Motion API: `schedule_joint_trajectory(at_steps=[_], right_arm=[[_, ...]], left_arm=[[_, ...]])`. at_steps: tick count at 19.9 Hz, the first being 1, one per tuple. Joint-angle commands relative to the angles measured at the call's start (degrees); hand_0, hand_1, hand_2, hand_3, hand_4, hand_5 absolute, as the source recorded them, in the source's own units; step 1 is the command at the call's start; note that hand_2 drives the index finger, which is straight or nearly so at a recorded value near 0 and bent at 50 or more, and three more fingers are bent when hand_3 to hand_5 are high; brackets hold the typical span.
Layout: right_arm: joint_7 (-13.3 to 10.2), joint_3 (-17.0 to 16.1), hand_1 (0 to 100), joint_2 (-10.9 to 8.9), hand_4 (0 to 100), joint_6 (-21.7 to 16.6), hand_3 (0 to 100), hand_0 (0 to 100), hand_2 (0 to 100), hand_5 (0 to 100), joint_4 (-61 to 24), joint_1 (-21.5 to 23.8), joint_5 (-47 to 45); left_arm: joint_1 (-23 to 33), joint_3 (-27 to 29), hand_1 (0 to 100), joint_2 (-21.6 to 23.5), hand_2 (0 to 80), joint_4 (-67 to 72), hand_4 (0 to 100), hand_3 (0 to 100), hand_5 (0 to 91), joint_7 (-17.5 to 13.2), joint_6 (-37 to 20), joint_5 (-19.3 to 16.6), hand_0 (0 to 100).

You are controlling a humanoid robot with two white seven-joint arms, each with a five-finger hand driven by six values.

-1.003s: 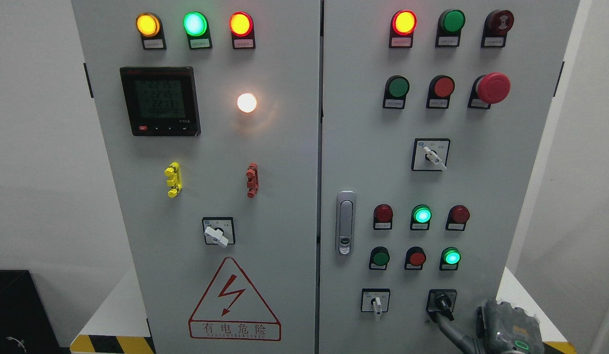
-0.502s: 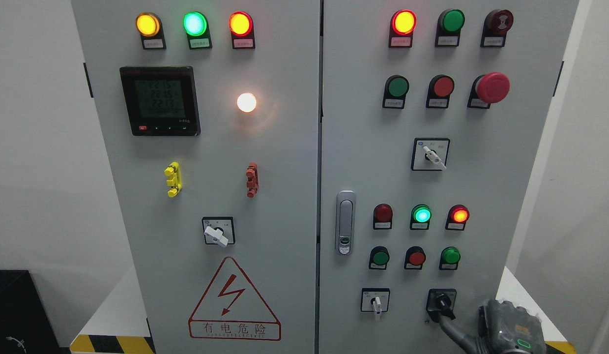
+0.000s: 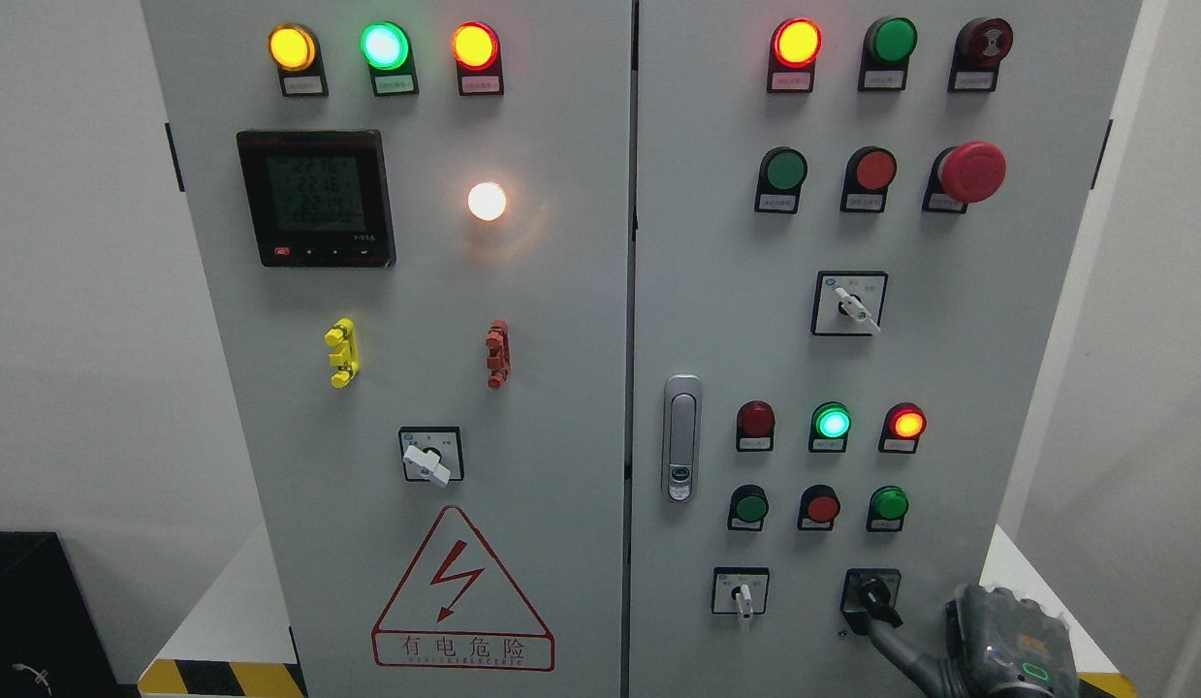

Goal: Flip black knob to close circuit

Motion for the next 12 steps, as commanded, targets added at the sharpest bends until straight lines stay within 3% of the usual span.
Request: schedule_joint_trajectory(at_steps=[1, 12], right_arm=[[-0.23, -0.54, 9, -0.02, 82, -0.03, 99, 0, 79, 79, -0.14, -0.15, -0.03], [-0.32, 0.25, 9, 0.33, 82, -0.20, 99, 0, 79, 79, -0.49, 0.21, -0.30]], left_arm=[[0.00, -1.14, 0, 0.00, 0.0, 1.32, 0, 0, 0.0, 0.02, 0.02, -1.23, 0], [0.00, -1.14, 0, 0.00, 0.0, 1.23, 0, 0, 0.0, 0.02, 0.02, -1.23, 0]])
